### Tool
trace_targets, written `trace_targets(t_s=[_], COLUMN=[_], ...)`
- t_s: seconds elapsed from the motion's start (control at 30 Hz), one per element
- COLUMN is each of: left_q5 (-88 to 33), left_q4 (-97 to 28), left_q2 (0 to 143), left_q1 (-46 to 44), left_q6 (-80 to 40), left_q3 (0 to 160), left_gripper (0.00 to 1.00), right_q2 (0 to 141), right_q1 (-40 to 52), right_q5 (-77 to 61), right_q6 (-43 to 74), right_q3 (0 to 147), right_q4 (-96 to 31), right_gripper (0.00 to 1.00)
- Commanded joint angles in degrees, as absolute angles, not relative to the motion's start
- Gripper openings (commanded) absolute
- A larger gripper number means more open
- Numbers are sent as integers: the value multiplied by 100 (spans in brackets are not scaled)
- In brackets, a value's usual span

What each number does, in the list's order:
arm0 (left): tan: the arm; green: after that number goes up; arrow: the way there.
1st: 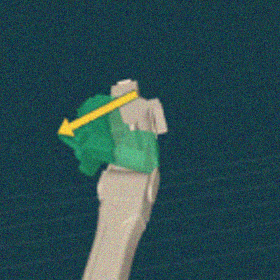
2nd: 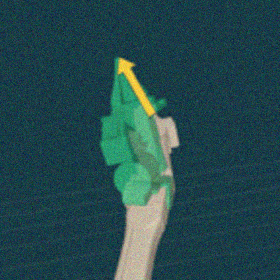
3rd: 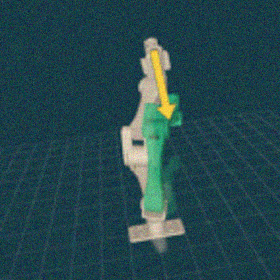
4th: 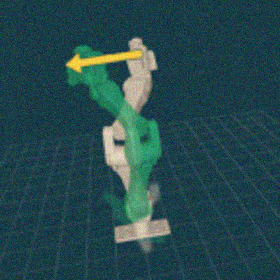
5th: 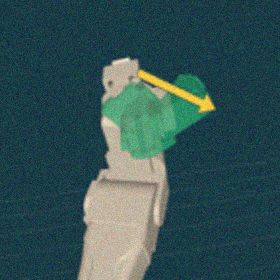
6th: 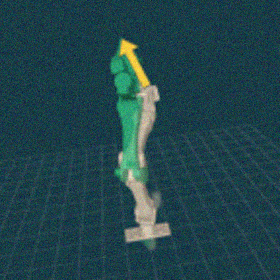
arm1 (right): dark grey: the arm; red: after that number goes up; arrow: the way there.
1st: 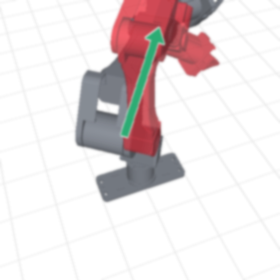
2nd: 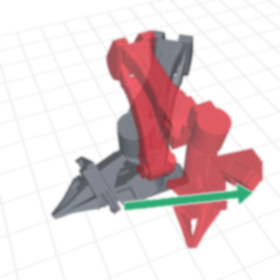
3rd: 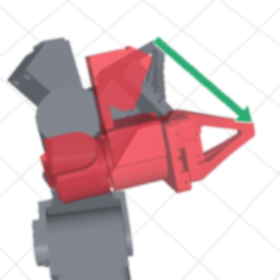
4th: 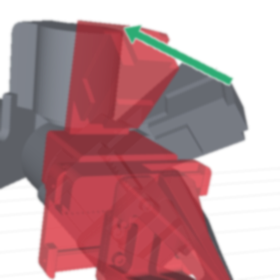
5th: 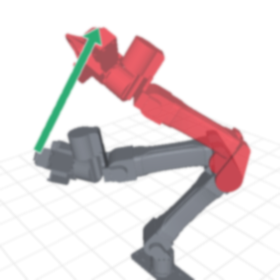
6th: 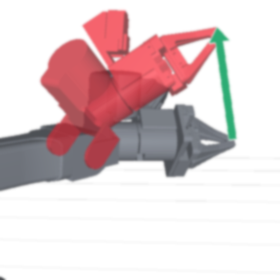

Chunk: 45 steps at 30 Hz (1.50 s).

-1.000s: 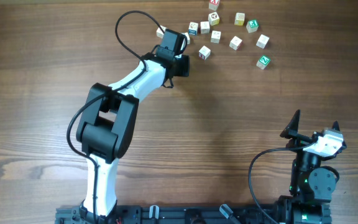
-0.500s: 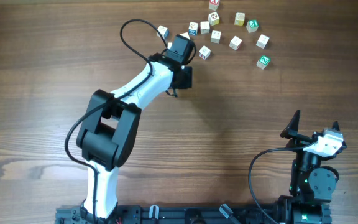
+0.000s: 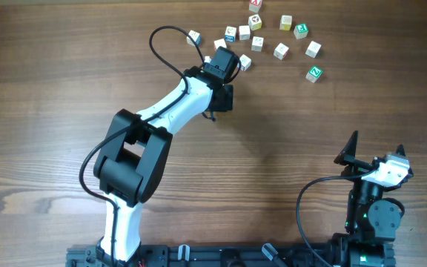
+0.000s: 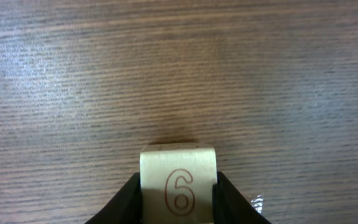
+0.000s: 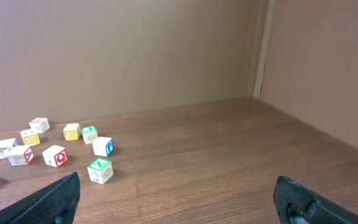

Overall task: Form a horizontal line
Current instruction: 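Carry the 6 block toward the table center and release it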

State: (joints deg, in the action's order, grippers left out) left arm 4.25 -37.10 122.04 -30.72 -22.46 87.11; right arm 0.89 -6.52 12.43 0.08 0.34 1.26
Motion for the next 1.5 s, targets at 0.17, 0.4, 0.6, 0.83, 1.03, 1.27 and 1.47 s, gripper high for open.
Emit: trace_targets(t_s=[0.17, 0.4, 0.6, 0.83, 1.03, 1.27, 1.47], left_q5=[589, 587, 589, 589, 596, 744, 1256], left_q4=[-3778, -3848, -4014, -4250, -5129, -6095, -6807], left_q2=[12234, 12175, 11653, 10694, 9915, 8890, 7885], left_q1=[-3098, -3103, -3100, -3100, -3094, -2993, -2987], left_q6=[-2300, -2298, -2296, -2272, -2276, -2322, -2598], left_q3=[8346, 8346, 8346, 8346, 8346, 8346, 8346], left_gripper=[38, 70, 100, 100, 100, 100, 100], right_q2=[27, 27, 27, 27, 27, 27, 27], right_q1=[-624, -624, -624, -624, -624, -624, -624], right_q5=[1216, 1214, 1214, 1214, 1214, 1214, 1214], right_q6=[1, 1, 1, 1, 1, 3, 1], right_q3=[30, 30, 30, 30, 30, 30, 30], right_q4=[141, 141, 141, 141, 141, 141, 141], right_gripper=[100, 100, 100, 100, 100, 100, 100])
